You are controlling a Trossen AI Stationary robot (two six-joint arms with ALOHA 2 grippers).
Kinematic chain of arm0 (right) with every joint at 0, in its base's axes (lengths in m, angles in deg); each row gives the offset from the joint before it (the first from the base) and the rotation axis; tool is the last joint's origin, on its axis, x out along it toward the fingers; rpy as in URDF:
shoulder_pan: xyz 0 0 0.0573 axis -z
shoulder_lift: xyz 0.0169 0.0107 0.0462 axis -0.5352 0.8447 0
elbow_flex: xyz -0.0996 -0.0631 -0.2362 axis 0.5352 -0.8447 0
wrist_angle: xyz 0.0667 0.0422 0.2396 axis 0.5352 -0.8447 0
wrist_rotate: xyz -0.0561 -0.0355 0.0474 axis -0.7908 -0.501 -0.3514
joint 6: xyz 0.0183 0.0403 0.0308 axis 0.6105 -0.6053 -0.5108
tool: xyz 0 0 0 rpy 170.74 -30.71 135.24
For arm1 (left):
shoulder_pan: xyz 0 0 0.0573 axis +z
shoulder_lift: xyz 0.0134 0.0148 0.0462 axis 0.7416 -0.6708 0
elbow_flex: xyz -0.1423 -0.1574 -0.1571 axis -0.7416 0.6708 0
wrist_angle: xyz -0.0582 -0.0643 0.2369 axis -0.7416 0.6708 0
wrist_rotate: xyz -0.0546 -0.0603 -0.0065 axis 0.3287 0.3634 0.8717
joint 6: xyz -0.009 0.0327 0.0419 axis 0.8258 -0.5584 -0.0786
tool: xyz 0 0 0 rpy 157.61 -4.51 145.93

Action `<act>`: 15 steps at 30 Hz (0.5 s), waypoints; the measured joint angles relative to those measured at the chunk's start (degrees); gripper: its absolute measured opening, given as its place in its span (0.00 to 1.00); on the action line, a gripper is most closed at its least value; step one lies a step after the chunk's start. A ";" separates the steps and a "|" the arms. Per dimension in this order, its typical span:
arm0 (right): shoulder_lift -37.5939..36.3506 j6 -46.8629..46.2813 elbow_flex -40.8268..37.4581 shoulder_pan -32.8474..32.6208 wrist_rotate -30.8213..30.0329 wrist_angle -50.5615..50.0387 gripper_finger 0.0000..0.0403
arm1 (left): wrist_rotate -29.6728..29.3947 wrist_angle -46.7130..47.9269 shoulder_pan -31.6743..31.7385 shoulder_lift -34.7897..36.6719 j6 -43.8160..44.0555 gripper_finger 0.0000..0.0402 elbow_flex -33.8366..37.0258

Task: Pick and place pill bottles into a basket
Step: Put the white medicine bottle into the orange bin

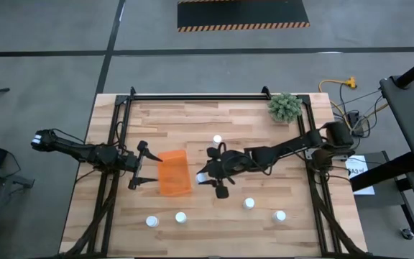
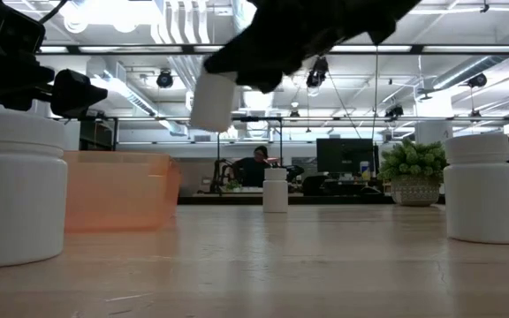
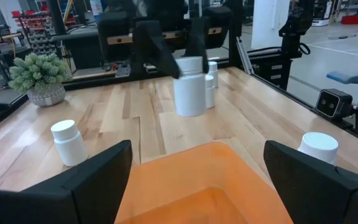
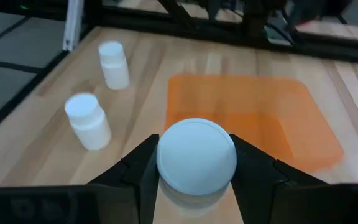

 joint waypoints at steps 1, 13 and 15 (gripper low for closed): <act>0.48 0.19 0.86 0.02 0.51 0.00 0.36 | 0.00 0.00 0.00 0.00 -0.02 0.86 -0.02; 5.08 1.66 6.91 0.33 3.15 -0.01 0.36 | 0.00 0.01 0.00 -0.02 -0.02 0.86 -0.01; 5.12 1.67 6.94 0.65 3.21 -0.30 0.36 | -0.02 -0.05 0.00 -0.04 -0.02 0.86 -0.02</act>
